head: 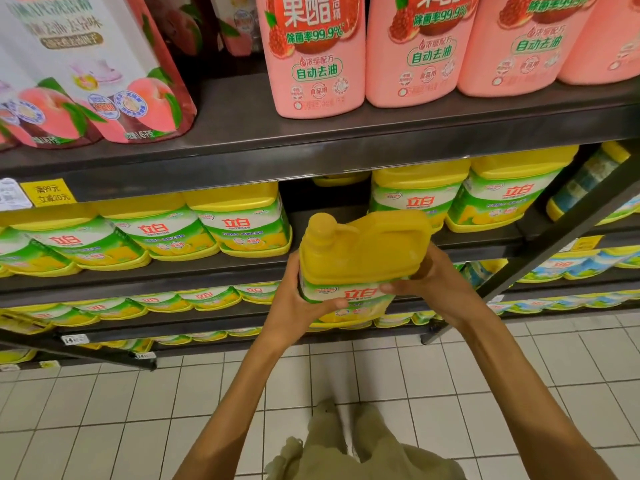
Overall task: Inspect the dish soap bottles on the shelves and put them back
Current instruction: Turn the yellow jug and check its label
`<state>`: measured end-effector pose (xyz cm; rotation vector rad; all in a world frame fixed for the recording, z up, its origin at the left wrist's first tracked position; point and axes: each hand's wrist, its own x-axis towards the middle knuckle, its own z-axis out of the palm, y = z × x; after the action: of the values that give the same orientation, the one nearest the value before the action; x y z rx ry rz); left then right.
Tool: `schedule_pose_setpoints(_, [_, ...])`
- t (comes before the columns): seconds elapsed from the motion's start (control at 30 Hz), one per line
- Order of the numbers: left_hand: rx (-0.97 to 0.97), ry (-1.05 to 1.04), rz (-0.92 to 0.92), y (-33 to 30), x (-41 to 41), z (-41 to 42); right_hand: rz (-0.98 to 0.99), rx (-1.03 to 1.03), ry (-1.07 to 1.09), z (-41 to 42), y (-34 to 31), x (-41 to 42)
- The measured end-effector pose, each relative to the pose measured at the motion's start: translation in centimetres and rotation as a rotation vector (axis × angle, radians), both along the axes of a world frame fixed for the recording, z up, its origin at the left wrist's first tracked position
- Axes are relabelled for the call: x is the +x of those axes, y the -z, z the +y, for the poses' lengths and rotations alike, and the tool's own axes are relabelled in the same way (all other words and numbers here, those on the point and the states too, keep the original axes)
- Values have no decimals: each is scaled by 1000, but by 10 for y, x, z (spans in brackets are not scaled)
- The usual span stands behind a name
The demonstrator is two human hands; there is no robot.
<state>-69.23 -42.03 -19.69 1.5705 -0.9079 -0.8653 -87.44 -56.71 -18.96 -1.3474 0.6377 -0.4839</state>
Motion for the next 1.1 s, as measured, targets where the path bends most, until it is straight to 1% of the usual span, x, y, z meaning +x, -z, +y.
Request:
schedule_pose_setpoints(0.2, [68, -19, -36, 11, 33, -29, 47, -62, -2, -21, -2, 35])
schedule_pose_setpoints(0.53, [54, -19, -39, 15, 63, -64, 83, -88, 75, -48, -7, 65])
schedule_pose_setpoints(0.87, [139, -52, -70, 32, 76, -78, 128, -254, 121, -47, -1, 78])
schedule_pose_setpoints(0.97, [118, -131, -80, 30, 70, -79, 179, -323, 159, -42, 2, 84])
schedule_pose_setpoints(1.1, [61, -326, -136, 30, 46, -75, 268, -469, 310, -29, 9, 91])
